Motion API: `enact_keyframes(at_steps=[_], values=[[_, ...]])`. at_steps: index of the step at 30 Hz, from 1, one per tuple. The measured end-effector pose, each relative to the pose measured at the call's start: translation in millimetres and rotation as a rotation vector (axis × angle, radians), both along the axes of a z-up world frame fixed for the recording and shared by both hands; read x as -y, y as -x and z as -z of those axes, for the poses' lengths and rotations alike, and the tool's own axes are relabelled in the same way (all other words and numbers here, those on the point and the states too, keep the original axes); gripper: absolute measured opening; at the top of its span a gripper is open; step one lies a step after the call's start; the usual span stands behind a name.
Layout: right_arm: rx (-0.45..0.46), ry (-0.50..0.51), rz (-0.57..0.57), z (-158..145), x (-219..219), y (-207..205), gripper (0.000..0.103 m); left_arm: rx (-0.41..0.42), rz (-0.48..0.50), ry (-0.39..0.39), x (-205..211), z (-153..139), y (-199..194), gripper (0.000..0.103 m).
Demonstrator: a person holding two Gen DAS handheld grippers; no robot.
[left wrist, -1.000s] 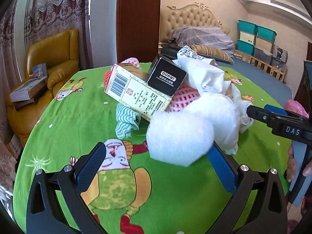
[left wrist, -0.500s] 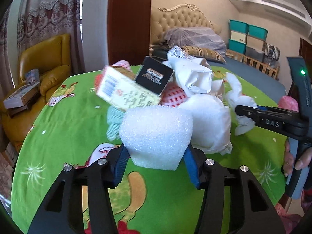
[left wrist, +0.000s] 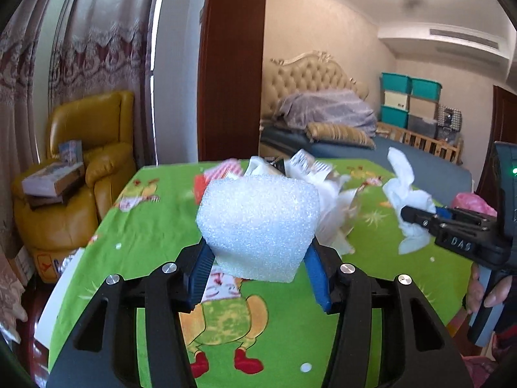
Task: Collect trash
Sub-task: 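Lift the foam block and tissue and carry both toward the pink wastebasket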
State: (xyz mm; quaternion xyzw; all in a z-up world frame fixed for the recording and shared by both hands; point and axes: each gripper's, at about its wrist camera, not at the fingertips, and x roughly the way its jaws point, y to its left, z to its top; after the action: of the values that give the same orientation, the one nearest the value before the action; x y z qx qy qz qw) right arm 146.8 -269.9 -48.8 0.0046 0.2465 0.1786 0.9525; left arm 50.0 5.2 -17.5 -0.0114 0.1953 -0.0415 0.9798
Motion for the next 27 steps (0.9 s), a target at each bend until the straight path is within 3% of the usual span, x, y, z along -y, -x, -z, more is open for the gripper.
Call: enact_keyframes(at_steps=[14, 27], values=[[0.014, -0.016, 0.009, -3, 14, 21, 0.031, -0.005, 0.057, -0.041, 26, -4, -4, 0.05], [0.077, 0.073, 0.116, -5, 34, 28, 0.031, -0.032, 0.097, -0.061, 49, 2, -19, 0.05]])
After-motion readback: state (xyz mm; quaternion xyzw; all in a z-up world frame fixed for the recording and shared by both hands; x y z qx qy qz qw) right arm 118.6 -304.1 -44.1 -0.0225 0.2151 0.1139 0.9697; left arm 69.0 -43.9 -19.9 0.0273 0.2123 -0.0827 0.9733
